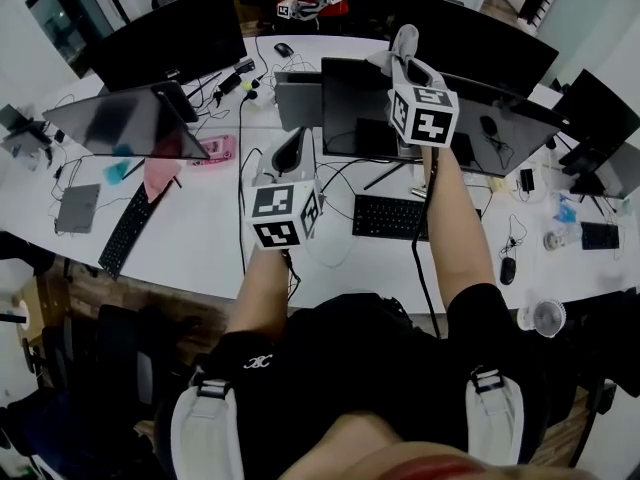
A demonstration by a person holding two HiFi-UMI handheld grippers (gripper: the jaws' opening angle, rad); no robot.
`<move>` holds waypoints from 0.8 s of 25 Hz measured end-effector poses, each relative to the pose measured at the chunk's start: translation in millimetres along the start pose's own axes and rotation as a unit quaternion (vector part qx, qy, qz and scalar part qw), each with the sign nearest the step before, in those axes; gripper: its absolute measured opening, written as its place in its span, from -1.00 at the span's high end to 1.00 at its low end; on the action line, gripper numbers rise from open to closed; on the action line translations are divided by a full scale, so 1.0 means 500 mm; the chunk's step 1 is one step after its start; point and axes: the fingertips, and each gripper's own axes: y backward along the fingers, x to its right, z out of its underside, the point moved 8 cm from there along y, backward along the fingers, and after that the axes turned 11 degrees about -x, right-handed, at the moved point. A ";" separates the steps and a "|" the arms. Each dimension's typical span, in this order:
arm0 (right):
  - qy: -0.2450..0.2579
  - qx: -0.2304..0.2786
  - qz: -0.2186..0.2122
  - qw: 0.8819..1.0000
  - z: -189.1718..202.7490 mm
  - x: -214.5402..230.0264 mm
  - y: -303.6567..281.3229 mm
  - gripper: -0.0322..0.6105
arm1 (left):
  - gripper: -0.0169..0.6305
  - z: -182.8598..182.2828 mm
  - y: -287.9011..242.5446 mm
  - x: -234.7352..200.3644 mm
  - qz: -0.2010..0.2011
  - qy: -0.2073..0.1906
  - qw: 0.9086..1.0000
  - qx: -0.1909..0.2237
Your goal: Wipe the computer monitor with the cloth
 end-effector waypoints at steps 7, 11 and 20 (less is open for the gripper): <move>-0.007 -0.007 0.016 1.000 0.005 0.088 0.020 0.80 | 0.80 0.001 -0.029 0.066 0.009 -0.006 1.000 -0.007; -0.013 -0.010 0.025 1.000 0.012 0.143 0.036 0.80 | 0.80 -0.004 -0.042 0.108 0.015 -0.013 1.000 -0.008; -0.027 -0.011 0.050 0.998 0.035 0.273 0.079 0.80 | 0.80 -0.013 -0.073 0.204 0.021 -0.028 0.999 -0.011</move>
